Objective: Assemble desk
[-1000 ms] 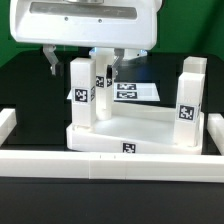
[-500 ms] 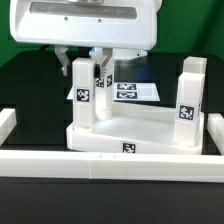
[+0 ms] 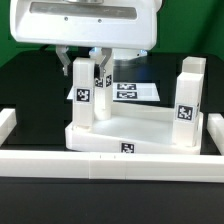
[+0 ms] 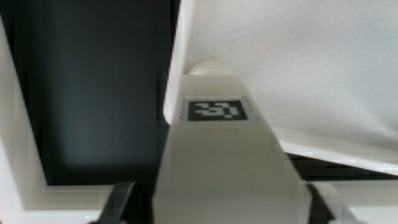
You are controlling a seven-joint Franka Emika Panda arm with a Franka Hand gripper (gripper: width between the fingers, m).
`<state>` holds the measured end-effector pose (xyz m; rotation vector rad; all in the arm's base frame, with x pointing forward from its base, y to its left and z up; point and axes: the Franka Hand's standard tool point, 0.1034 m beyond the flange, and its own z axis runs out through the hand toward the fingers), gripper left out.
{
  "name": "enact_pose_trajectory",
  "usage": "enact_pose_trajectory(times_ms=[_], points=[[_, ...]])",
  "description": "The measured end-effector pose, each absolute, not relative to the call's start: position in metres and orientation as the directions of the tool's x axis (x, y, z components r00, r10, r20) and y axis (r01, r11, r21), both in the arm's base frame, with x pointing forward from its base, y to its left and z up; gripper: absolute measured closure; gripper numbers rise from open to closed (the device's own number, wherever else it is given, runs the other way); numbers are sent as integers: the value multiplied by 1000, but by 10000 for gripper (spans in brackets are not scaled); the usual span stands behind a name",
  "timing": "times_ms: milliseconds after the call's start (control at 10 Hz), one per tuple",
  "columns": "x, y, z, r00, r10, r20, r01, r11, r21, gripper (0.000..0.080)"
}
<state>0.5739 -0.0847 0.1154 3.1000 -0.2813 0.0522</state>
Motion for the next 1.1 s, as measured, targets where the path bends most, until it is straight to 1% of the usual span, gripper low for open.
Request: enact_pose_trajectory(times_ms=[100, 400, 700, 900, 1100], points=[[573, -86, 115, 956, -292, 35, -293, -956, 15, 511], [572, -89, 114, 839, -543, 35, -543, -839, -6, 509], [573, -89, 114, 734, -678, 36, -678, -735, -13, 509], [573, -89, 114, 618, -785, 32, -785, -619, -21, 509], [573, -88, 114, 471, -882, 23, -881, -472, -33, 509]])
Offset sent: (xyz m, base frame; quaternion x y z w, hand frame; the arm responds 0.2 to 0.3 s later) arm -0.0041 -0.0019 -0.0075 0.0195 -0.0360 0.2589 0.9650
